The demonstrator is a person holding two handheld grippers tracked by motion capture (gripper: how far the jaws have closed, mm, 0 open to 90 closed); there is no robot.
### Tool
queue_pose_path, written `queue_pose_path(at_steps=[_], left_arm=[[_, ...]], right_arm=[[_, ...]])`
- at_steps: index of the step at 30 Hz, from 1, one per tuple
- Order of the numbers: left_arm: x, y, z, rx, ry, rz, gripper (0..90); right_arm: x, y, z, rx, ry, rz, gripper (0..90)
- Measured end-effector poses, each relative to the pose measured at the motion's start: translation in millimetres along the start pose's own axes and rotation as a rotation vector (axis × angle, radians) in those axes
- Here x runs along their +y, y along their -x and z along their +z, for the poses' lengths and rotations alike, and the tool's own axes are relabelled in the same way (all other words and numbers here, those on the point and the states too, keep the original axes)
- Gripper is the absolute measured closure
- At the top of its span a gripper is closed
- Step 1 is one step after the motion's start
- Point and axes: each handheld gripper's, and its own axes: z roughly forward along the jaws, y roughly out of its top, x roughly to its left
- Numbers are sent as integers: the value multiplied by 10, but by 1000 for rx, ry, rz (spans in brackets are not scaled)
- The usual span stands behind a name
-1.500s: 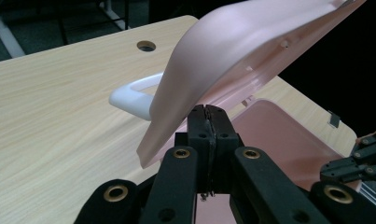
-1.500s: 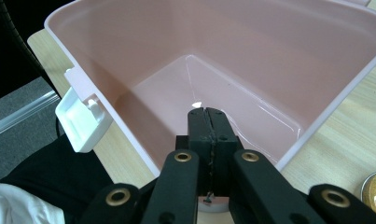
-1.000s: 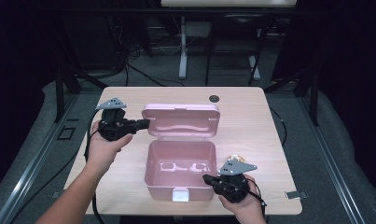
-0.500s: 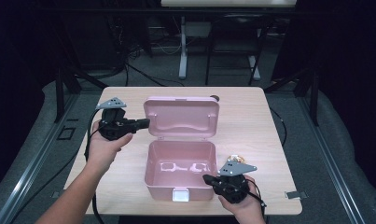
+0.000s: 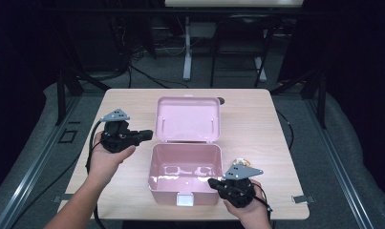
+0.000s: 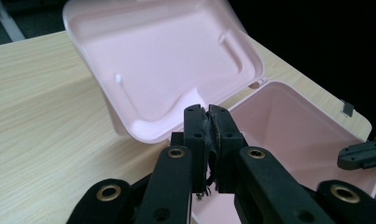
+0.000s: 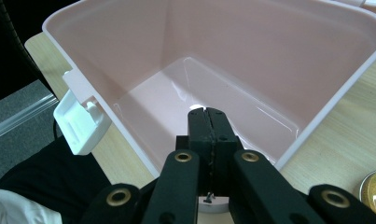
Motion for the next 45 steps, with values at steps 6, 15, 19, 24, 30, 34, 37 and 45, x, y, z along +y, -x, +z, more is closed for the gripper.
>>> queue_pose_path(at_steps=[6,15,19,24,30,34,37,45], left_arm=[[-84,-8,-34,5,8,1,830],[-277,46,-57,15,8,10,722],[-368,35,-65,13,20,-2,700],[-497,28,-88,10,51,-37,685],[-624,20,-85,4,51,-47,644],[-689,-2,-68,6,56,-45,628],[-745,-5,-68,19,40,-36,621],[-816,-19,-127,27,36,-39,607]], right_arm=[[-4,-1,-3,-1,0,5,900],[-8,-10,1,-11,10,0,900],[-5,-7,2,-8,10,3,900],[-3,-11,0,4,9,5,870],[9,-11,-6,-7,2,1,820],[28,-8,-4,-4,-6,11,806],[35,-16,-12,-6,-2,11,802],[64,-42,-140,-9,24,6,749]])
